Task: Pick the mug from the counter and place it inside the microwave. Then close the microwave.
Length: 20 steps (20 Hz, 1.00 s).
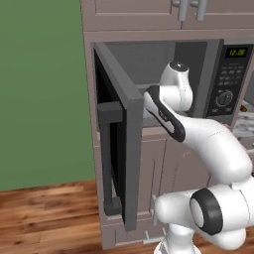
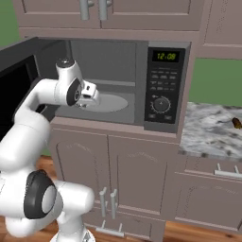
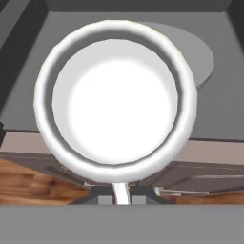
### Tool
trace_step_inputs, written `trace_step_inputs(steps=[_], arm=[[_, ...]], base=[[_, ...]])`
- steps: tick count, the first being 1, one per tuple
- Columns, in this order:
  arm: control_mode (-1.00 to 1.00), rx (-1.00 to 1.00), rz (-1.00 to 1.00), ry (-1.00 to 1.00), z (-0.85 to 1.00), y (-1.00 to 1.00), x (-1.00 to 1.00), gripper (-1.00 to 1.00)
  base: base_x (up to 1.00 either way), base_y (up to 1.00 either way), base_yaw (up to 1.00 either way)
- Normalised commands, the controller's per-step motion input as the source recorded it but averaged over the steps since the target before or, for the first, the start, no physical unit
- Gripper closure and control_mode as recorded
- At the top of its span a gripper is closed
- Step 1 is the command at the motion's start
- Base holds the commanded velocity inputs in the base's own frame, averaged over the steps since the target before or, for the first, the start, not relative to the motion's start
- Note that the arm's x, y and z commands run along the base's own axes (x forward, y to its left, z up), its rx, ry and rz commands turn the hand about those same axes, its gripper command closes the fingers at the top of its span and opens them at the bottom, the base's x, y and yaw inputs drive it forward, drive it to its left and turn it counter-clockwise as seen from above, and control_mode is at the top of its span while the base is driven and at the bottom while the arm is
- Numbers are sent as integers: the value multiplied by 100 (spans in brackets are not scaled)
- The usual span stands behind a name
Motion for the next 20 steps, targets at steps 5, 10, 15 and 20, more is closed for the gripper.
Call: trace_step_inputs(steps=[5, 10, 15, 20], arm=[[-100, 0, 0, 0, -27, 0, 46, 100], [-100, 0, 0, 1, -14, 0, 47, 100], [-100, -1, 0, 4, -3, 0, 45, 100], [-100, -4, 0, 6, 0, 0, 38, 100]], base=[[0, 0, 0], [0, 0, 0], [0, 0, 0], [0, 0, 0]])
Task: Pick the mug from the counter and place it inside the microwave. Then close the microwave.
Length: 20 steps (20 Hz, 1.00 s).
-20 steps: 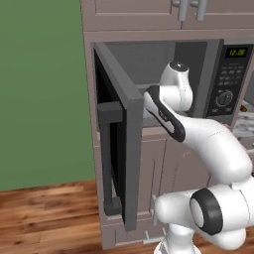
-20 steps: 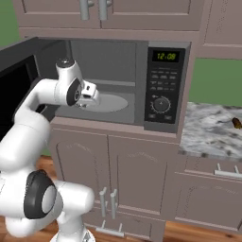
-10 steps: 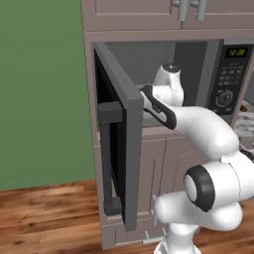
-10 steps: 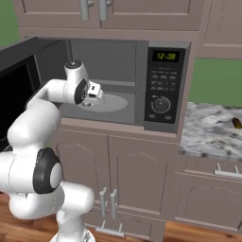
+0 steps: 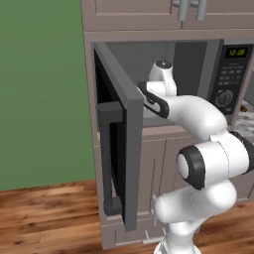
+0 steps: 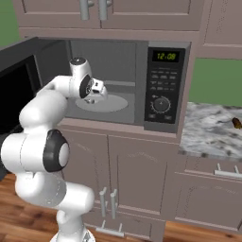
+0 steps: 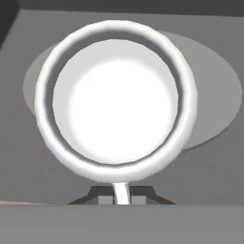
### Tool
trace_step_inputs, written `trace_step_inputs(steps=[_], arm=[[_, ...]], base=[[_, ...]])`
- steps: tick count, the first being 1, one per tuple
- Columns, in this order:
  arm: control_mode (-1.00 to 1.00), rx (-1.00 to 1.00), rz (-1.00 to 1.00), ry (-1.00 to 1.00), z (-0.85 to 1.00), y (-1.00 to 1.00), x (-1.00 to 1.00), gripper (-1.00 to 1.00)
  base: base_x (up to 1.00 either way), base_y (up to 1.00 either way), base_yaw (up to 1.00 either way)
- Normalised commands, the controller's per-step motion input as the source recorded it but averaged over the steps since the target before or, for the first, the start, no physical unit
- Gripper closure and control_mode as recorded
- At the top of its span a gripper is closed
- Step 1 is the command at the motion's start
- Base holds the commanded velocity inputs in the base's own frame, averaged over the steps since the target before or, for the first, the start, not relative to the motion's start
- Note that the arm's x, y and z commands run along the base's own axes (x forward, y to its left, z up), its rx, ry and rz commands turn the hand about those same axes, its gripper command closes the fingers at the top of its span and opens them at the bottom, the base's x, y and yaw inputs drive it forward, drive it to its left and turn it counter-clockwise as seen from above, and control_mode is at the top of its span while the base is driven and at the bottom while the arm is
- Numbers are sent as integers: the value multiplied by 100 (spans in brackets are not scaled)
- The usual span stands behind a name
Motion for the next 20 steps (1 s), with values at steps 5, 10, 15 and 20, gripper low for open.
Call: trace_step_inputs(steps=[5, 10, 15, 20], arm=[[-100, -1, 0, 2, -7, 0, 21, 100], [-100, 0, 0, 1, -28, 0, 15, 100], [-100, 0, 0, 1, -38, 0, 14, 100], [-100, 0, 0, 0, -17, 0, 24, 100]], base=[[0, 0, 0], [0, 0, 0], [0, 0, 0], [0, 0, 0]])
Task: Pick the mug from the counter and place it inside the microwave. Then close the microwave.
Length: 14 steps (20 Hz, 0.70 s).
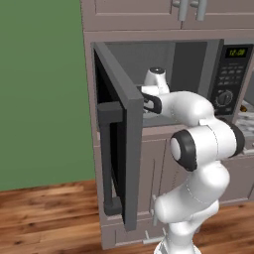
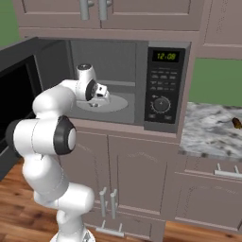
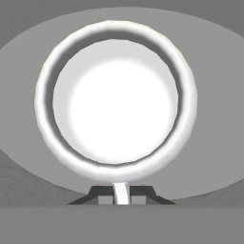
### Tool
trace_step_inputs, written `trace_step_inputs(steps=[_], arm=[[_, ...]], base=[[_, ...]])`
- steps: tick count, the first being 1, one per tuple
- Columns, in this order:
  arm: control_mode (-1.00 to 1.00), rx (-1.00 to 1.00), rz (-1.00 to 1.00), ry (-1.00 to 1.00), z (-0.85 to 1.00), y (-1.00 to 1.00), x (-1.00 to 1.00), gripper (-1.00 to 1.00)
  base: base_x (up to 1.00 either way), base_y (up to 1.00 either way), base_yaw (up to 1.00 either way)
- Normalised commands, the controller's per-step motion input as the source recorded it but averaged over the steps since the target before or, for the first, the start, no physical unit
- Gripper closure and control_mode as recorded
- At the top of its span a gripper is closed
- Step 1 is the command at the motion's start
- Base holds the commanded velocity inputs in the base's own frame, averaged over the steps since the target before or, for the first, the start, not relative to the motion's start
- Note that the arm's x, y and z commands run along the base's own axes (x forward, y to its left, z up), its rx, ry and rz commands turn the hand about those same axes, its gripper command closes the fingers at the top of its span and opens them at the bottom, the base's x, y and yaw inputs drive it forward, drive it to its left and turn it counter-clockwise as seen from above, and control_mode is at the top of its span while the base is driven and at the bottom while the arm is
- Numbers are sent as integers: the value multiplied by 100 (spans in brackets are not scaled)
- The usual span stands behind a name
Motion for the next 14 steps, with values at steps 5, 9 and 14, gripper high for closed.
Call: trace_step_inputs(steps=[5, 9, 14], arm=[[-100, 0, 0, 0, 0, 0, 39, 100], [-100, 0, 0, 5, -3, 0, 38, 100], [-100, 0, 0, 6, -13, 0, 8, 100]], base=[[0, 0, 0], [0, 0, 0], [0, 0, 0]])
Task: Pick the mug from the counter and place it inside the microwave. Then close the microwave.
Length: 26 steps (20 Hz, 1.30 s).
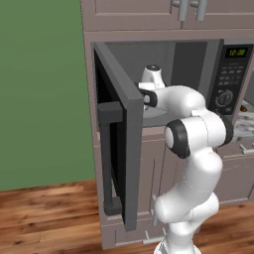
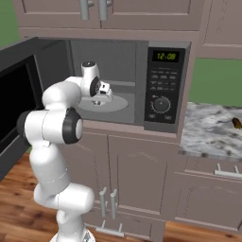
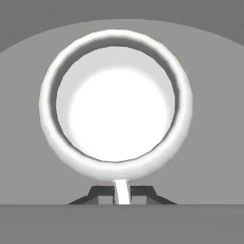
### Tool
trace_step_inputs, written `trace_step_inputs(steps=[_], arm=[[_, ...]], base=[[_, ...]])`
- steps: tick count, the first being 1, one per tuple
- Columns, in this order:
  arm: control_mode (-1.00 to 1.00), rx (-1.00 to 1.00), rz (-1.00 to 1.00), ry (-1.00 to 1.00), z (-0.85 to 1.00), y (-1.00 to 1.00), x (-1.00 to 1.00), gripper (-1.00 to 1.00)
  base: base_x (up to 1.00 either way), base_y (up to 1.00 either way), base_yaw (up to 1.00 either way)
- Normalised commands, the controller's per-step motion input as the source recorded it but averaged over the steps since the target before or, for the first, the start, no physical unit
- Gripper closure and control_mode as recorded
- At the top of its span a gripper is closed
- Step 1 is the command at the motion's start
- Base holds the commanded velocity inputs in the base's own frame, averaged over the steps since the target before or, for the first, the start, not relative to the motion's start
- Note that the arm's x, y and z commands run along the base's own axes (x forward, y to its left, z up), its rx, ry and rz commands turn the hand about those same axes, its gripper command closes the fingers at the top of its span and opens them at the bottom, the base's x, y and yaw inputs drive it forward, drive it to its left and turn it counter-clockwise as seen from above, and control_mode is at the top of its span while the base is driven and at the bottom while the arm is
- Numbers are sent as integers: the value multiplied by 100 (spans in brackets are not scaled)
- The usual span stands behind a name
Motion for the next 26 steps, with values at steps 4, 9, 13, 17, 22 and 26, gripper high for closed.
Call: trace_step_inputs(steps=[4, 9, 13, 17, 22, 26], arm=[[-100, 0, 0, 3, -26, 0, 0, 100], [-100, 0, 0, 1, -26, 0, 0, 100], [-100, 0, 0, 0, -4, 0, 0, 100], [-100, 0, 0, 0, 0, 0, 0, 100], [-100, 0, 0, 0, 0, 0, 0, -100], [-100, 0, 0, 0, 0, 0, 0, -100]], base=[[0, 0, 0], [0, 0, 0], [0, 0, 0], [0, 0, 0], [0, 0, 0], [0, 0, 0]])
